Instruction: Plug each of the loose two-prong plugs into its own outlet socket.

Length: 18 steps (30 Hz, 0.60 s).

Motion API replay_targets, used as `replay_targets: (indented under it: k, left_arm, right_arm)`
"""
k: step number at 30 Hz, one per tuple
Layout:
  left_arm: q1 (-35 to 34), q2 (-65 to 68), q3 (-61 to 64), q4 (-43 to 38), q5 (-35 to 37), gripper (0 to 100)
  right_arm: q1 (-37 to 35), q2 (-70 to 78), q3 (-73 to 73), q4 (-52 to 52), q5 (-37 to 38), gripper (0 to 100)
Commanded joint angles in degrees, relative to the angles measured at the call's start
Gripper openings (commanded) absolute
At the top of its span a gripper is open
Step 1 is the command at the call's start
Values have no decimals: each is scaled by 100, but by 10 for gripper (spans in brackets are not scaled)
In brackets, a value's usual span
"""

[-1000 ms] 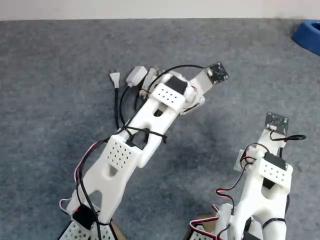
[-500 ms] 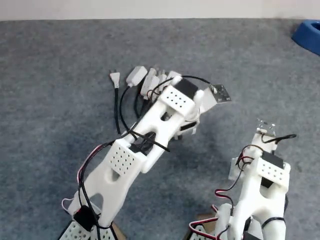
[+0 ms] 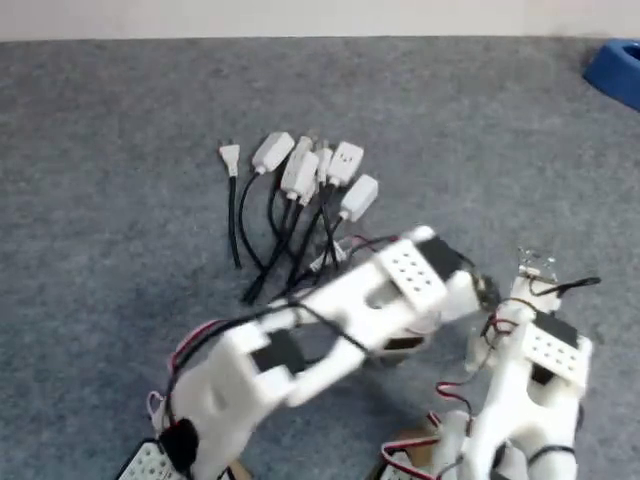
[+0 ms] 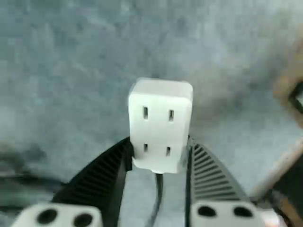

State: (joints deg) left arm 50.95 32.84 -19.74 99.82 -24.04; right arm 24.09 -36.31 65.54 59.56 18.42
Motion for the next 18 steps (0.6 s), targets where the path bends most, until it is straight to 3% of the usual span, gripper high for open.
replay_targets:
  k: [1,7,13,18]
  left_arm:
    - [145,-1719,1121,132,0,5]
    - [-989,-2053,2123,-651,-132,5]
    - [-1420,-1754,2659,-1266,-396,5]
    - [-1789,-1587,2695,-1363,-589,5]
  right_arm:
    - [-4,-119,-48,22,70,296]
    - [-4,-163,48,31,79,296]
    - [101,-171,48,31,26,296]
    - [1059,-180,-514,-13,-264,296]
